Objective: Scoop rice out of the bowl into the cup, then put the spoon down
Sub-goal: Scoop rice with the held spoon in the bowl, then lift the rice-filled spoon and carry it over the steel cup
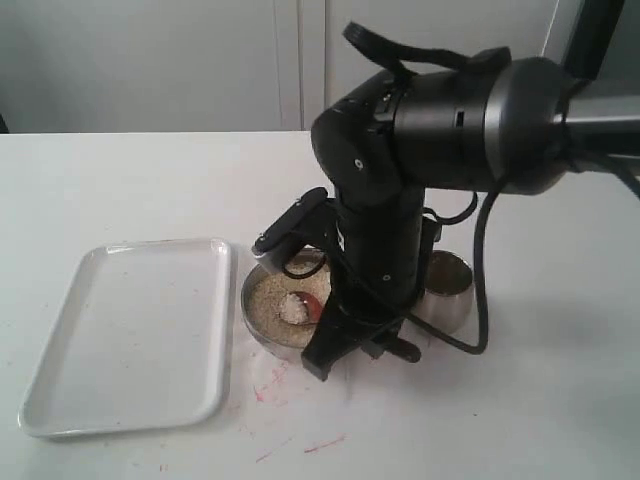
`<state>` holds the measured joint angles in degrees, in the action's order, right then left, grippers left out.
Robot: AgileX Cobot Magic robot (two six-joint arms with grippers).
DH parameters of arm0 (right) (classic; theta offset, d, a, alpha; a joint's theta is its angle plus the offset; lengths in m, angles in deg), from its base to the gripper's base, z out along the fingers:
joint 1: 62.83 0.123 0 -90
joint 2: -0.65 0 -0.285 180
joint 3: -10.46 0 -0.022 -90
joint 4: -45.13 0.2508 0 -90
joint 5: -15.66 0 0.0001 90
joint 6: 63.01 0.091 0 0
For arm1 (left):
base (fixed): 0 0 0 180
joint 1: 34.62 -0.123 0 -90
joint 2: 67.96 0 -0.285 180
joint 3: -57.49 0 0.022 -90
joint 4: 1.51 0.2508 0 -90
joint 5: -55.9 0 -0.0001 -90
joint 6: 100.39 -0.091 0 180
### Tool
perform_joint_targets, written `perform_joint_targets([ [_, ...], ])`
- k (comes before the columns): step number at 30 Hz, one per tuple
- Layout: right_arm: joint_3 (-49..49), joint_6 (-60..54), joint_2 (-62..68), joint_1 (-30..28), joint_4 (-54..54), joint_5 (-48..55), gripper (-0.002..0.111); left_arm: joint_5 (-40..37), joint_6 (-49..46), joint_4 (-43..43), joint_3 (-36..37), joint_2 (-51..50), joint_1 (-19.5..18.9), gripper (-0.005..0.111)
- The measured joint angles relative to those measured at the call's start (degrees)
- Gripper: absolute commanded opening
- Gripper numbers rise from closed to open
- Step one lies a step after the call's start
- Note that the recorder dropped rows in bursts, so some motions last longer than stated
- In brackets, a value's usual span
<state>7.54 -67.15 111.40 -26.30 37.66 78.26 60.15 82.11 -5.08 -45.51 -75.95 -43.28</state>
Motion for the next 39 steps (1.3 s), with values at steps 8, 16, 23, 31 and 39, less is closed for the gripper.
perform_joint_targets([
  [8,-9.1,0.0,-5.1,-0.2,2.5,-12.6,0.0,0.0,0.0,0.0,0.0,0.0,0.0,0.014],
  [16,-15.3,1.4,-8.6,-0.9,2.6,-18.8,0.0,0.0,0.0,0.0,0.0,0.0,0.0,0.014],
  [23,-15.5,1.5,-11.1,-1.3,2.6,-18.8,0.0,0.0,0.0,0.0,0.0,0.0,0.0,0.014],
  [31,-15.5,-1.0,-15.1,-3.5,7.9,-15.7,0.0,0.0,0.0,0.0,0.0,0.0,0.0,0.014],
  [39,-15.5,-3.5,-20.4,-9.7,10.1,-12.8,0.0,0.0,0.0,0.0,0.0,0.0,0.0,0.014],
])
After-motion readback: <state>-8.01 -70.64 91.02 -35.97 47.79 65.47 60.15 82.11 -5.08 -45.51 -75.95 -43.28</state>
